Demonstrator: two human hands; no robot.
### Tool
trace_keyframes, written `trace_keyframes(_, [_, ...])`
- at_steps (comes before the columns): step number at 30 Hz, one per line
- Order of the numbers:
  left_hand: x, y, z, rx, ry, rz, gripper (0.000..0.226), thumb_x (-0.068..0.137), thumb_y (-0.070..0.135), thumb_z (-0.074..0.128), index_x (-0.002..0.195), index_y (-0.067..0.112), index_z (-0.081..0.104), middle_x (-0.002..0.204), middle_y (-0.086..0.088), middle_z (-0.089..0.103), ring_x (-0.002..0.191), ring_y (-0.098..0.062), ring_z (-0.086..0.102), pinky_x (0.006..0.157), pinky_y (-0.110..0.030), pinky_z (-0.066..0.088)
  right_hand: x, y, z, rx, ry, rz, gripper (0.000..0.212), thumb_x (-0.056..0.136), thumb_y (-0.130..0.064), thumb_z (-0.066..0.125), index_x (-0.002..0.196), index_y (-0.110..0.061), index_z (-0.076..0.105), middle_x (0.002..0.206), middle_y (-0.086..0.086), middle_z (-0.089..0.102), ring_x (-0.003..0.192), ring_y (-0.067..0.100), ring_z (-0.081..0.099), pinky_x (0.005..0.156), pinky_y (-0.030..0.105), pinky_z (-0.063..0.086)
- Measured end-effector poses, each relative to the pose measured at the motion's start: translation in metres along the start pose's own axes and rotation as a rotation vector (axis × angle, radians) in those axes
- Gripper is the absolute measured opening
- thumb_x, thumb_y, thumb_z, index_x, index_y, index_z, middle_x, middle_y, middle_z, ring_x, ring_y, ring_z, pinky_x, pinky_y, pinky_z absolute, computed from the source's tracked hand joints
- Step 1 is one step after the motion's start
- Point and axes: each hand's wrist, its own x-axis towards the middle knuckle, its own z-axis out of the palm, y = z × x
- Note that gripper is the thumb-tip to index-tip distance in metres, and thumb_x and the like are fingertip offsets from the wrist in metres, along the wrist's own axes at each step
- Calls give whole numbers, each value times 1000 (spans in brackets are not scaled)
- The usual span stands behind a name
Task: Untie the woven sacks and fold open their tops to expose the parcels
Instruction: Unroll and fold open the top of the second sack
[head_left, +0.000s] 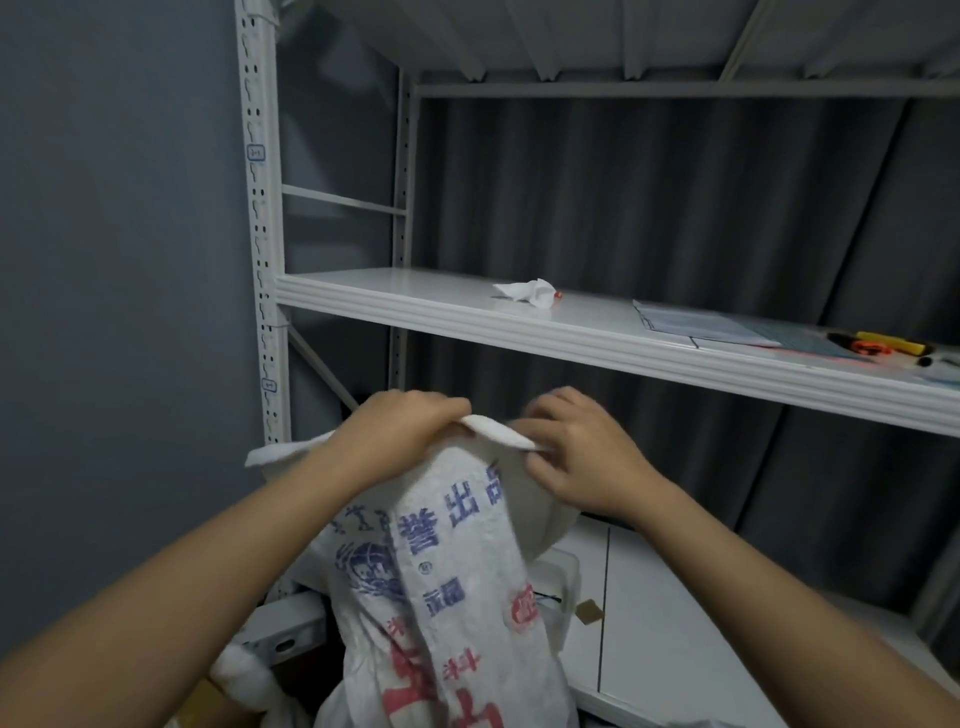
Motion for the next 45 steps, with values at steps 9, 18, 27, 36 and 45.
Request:
trace_keyframes(9, [3,7,-14,-356,-259,-249,16,96,34,49,88,23,57,82,4,61,77,-18,60,65,-35,47,4,0,-8,-33,-166,190,46,90,-19,47,133,-33,48,118,-3,63,102,21,60,79,36,50])
trace_keyframes(18, [7,8,-26,-433,-432,-259,39,87,56,54,93,19,66,81,5,64,71,-9,55,64,-28,42,0,-5,-6,-169,85,-48,29,87,-30,46,100,-17,69,73,1,62,61,23,59,46,31,45])
trace_keyframes(27, [-1,3,-27,-264,-358,-198,40,86,58,53,92,19,58,82,7,60,74,-10,55,66,-29,44,0,0,-10,-115,85,-101,18,86,-21,59,97,-17,72,69,-1,66,56,21,61,47,29,48])
trace_keyframes(36, [-9,12,-20,187,-207,-2,35,93,55,43,105,22,50,91,5,60,76,-19,59,60,-30,37,13,-16,-10,252,-235,177,22,93,-37,55,100,-23,72,80,1,69,69,13,60,61,33,45])
trace_keyframes(45, [-10,21,-26,362,-243,40,33,98,47,37,115,22,50,95,0,63,87,-27,63,62,-30,37,11,-32,-12,39,-210,70,36,90,-25,60,126,-28,59,84,-1,68,73,21,62,60,32,47])
